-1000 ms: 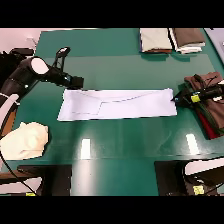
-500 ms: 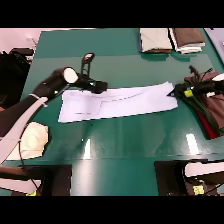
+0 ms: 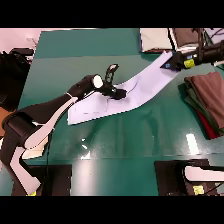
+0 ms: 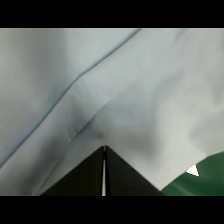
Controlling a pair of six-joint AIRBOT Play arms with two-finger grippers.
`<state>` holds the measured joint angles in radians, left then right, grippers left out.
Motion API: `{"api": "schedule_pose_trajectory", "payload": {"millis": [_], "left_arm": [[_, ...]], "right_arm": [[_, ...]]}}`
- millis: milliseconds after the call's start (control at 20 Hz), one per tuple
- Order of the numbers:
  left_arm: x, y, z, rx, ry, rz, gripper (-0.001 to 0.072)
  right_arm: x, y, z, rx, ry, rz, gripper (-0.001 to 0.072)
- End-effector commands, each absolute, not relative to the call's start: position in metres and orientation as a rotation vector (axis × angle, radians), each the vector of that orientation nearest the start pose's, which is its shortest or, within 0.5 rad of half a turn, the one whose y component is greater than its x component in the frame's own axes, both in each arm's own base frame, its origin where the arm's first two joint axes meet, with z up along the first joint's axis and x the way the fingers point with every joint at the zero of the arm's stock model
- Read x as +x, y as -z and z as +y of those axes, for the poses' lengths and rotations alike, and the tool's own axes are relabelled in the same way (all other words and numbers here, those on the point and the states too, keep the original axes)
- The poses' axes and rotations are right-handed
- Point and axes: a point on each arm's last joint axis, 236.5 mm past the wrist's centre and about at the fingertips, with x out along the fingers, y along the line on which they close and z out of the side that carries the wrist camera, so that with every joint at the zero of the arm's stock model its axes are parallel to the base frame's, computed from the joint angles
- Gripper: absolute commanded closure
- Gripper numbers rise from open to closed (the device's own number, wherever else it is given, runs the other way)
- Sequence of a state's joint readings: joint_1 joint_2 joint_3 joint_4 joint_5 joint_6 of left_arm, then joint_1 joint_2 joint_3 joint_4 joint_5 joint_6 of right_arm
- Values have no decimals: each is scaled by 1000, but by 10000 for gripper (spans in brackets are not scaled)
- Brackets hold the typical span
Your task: Fold the shirts.
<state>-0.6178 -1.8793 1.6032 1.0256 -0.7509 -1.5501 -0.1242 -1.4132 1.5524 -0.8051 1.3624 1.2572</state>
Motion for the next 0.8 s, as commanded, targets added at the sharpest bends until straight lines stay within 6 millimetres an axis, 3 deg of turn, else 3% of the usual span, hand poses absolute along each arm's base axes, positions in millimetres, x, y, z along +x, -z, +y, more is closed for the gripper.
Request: {"api": "schedule_pose_trajectory", "payload": {"millis": [0,250,400,550,650,750], "left_arm": [[420,65,-411,-194,709,1167,687],[422,62,-403,-155,707,1174,687],[438,36,-383,-138,705,1180,687],[477,-33,-330,-153,638,1044,687],[499,-98,-273,-146,558,908,687],[507,-164,-202,-103,443,778,687]], "right_arm": [[433,-186,149,350,-680,964,696],[434,-208,188,328,-748,940,696],[432,-212,214,306,-799,940,696],[423,-210,248,280,-864,955,696],[413,-208,284,278,-935,959,696],[403,-206,334,317,-1024,944,695]]}}
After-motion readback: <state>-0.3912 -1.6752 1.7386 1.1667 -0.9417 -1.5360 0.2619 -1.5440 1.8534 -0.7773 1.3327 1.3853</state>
